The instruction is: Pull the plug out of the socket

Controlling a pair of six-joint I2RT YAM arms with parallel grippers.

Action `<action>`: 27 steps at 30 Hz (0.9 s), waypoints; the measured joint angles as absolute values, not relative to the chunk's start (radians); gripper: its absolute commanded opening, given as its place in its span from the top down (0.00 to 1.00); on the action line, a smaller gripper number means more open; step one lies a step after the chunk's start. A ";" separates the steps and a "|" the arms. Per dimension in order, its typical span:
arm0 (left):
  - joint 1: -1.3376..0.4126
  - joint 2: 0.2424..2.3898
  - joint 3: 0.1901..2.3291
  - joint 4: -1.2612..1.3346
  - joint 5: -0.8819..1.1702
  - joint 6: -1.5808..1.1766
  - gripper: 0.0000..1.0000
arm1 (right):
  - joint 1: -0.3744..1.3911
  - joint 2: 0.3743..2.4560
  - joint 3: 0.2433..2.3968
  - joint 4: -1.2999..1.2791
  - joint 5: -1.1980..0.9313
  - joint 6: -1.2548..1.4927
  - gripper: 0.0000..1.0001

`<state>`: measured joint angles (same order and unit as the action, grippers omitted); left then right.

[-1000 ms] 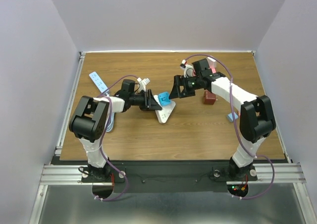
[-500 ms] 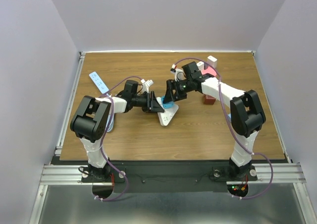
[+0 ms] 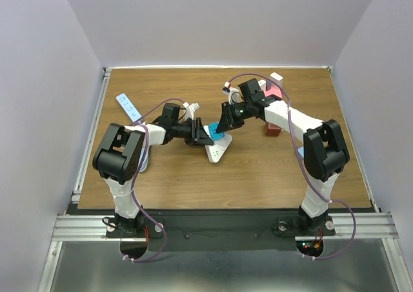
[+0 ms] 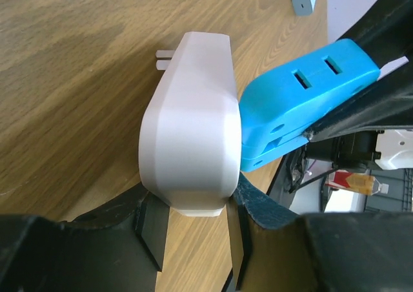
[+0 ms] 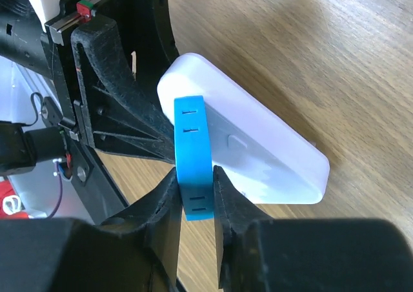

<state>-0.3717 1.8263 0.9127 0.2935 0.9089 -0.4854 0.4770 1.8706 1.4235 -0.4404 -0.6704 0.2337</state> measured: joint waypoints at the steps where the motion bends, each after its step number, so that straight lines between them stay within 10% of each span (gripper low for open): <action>1: -0.371 1.830 0.916 0.287 0.909 -0.485 1.00 | 0.478 1.871 1.423 -0.440 -0.668 0.235 0.89; 5: -0.371 1.832 0.917 0.278 0.909 -0.483 1.00 | 0.493 1.871 1.426 -0.441 -0.643 0.240 0.69; 13: -0.380 1.832 0.921 0.265 0.908 -0.481 1.00 | 0.546 1.876 1.434 -0.438 -0.591 0.258 0.59; 21: -0.378 1.832 0.921 0.263 0.904 -0.484 1.00 | 0.554 1.889 1.447 -0.442 -0.541 0.260 1.00; 27: -0.378 1.832 0.921 0.262 0.895 -0.490 1.00 | 0.565 1.884 1.453 -0.454 -0.493 0.281 1.00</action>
<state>-0.3782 1.8317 0.9211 0.2615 0.8948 -0.4900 0.5648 1.8835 1.4532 -0.4538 -0.4931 0.2810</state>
